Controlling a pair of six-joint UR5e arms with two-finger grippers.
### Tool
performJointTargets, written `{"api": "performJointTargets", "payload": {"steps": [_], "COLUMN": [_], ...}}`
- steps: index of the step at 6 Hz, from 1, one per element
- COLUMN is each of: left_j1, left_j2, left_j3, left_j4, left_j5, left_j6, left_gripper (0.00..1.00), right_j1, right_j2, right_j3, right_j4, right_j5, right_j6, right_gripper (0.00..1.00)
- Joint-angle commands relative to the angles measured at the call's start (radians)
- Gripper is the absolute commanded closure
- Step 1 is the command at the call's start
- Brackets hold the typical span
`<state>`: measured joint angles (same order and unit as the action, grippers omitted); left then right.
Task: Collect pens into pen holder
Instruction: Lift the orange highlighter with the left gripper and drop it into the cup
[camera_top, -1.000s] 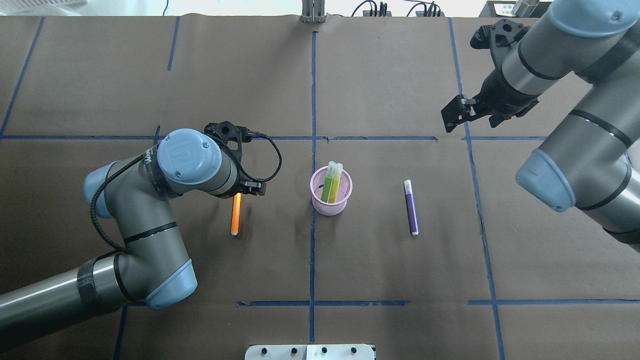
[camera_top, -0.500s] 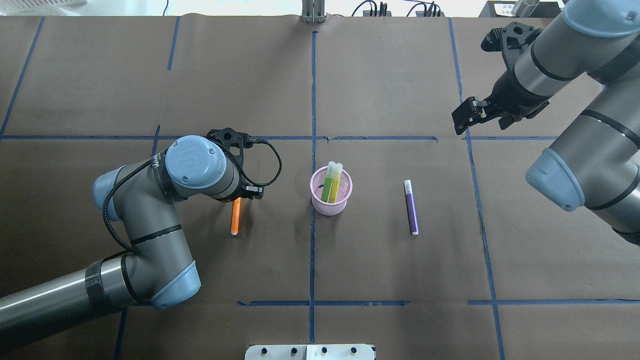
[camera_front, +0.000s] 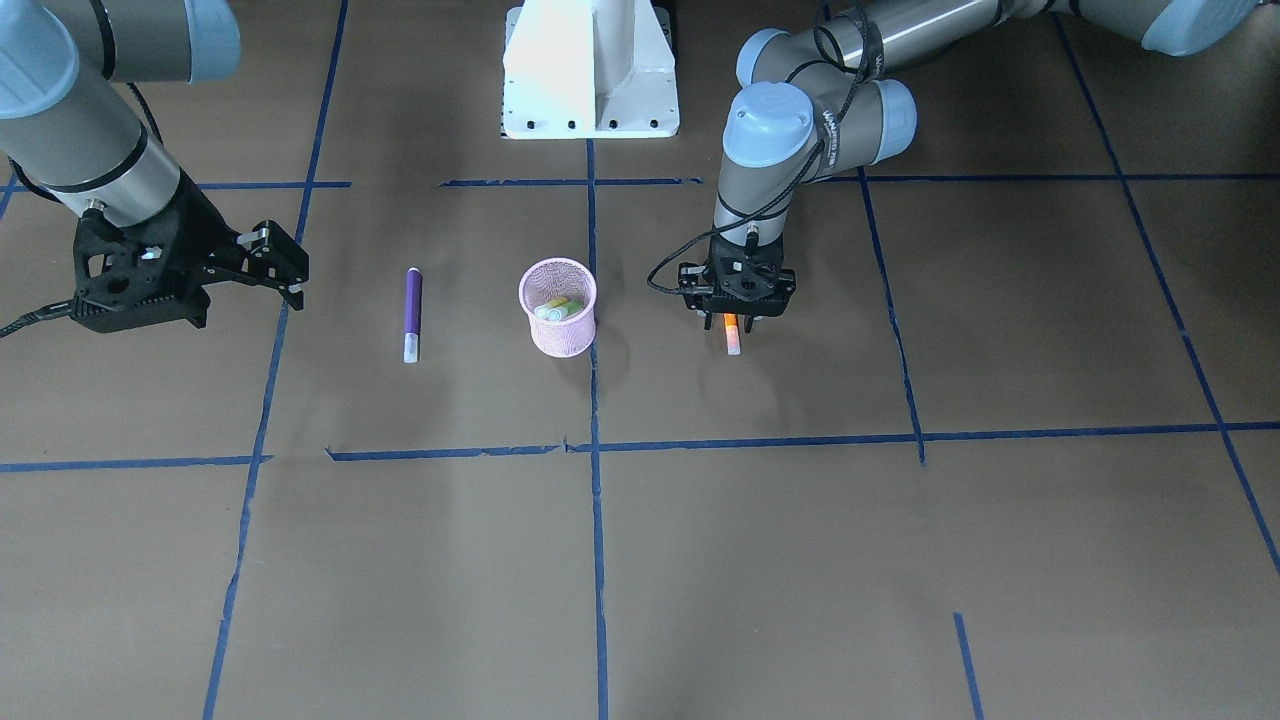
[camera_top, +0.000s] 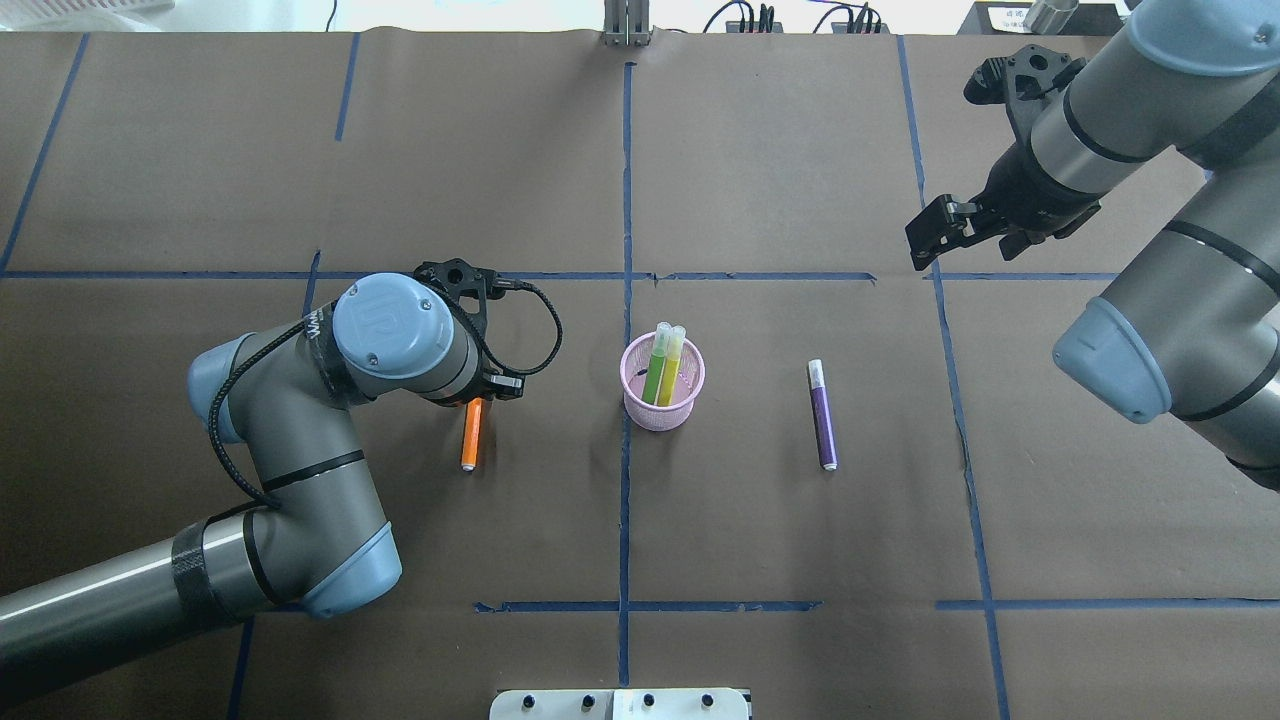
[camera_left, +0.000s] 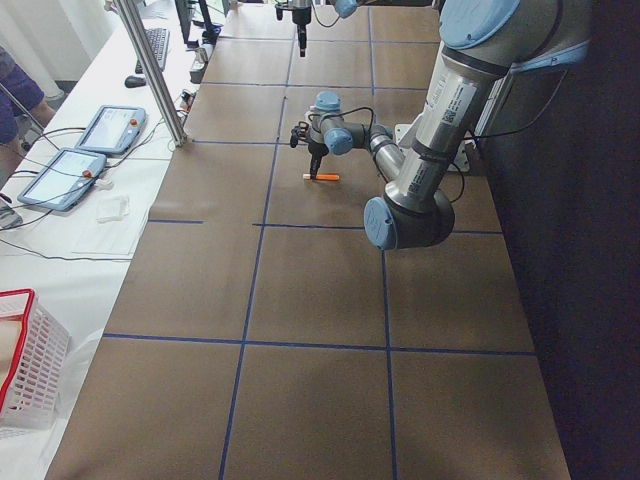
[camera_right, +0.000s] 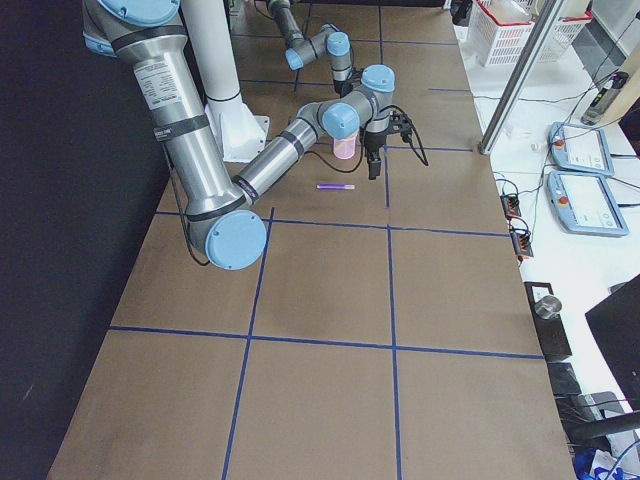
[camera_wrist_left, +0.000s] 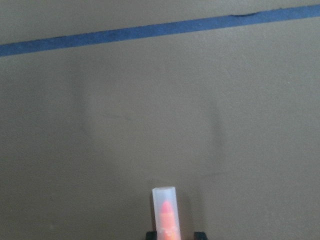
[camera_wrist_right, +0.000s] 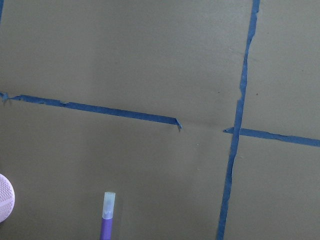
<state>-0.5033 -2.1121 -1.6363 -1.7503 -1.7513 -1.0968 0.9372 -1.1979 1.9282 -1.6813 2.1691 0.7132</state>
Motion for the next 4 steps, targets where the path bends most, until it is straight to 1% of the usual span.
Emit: {"api": "performJointTargets", "payload": {"steps": [1,3,4], "left_j1": [0.000,0.000,0.000], "left_j2": [0.001,0.001,0.001], "left_j3": [0.001,0.001,0.001], "left_j4": [0.003,0.005,0.005], "left_j5": [-0.002,-0.004,-0.005], "left_j6": [0.001,0.001,0.001], "left_gripper": [0.64,0.64,0.68], "right_j1": [0.000,0.000,0.000], "right_j2": [0.000,-0.002,-0.002], "right_j3": [0.000,-0.003,-0.003], "right_j4": [0.000,0.000,0.000], "right_j5": [0.000,-0.002,-0.002], "right_j6": [0.000,0.000,0.000], "right_gripper": [0.01,0.01,0.01]}}
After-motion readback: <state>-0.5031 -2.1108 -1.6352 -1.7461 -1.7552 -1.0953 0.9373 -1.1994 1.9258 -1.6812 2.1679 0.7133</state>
